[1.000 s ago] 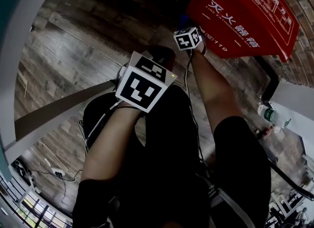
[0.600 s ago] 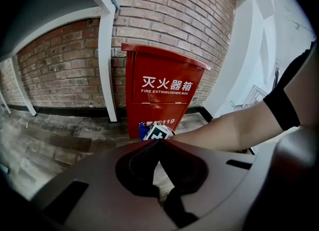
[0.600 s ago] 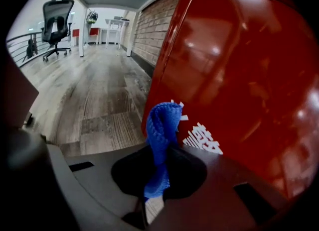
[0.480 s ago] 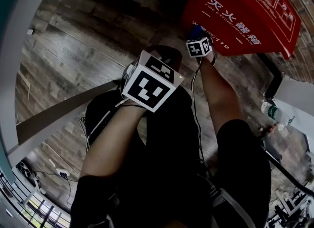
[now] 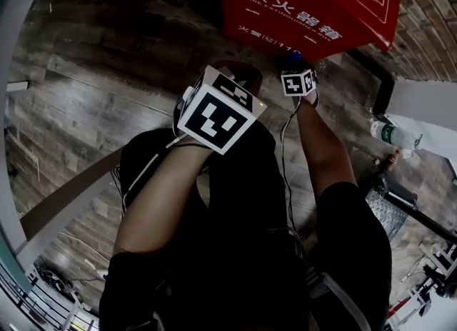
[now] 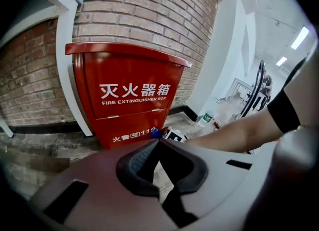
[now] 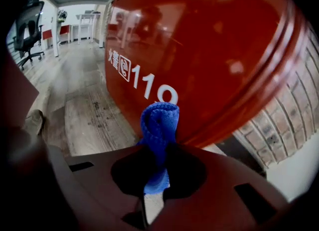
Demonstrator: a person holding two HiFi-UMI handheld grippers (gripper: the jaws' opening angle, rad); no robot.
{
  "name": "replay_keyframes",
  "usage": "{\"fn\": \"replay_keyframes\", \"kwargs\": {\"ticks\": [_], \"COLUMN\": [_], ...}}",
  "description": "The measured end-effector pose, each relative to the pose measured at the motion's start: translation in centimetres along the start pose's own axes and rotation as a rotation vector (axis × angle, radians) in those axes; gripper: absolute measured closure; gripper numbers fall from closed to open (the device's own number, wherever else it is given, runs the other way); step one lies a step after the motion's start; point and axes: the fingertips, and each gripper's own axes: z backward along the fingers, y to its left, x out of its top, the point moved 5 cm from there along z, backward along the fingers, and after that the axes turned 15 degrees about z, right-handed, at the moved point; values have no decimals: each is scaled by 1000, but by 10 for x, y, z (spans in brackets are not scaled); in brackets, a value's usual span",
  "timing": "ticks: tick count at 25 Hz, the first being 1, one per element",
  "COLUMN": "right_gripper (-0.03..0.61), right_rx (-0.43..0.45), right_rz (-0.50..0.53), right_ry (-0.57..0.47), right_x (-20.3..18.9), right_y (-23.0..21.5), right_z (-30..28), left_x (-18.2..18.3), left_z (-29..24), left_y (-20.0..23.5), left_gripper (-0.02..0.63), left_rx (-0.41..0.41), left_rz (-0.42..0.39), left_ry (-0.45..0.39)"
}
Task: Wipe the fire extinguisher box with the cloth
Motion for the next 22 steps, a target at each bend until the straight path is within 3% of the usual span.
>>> {"fn": "replay_keyframes", "kwargs": {"ticks": [5,14,16,19,22], "right_gripper": [537,537,537,537,537], "right_rx": [-12,-82,-108,-138,-168], "right_rz": [-28,-270,-333,-398,-461], "right_ry": [-42,-394,-434,-487,-521], "right_x": [-25,2,0,1,1], "right_y": [-21,-45,-49,-52,-57], "right_z": [19,122,144,175,203], "left_x": [7,14,24,47,66], "left_z": [-28,-67,-74,-82,-91], "left_y": [-15,-8,-6,-20,-42], "left_gripper": [615,615,615,615,615], "left_rx": [-26,-26,-29,-80,-137], "left_rz": [-29,-68,-63,-24,-68], "left_ry": [46,118,98,-1,-88]}}
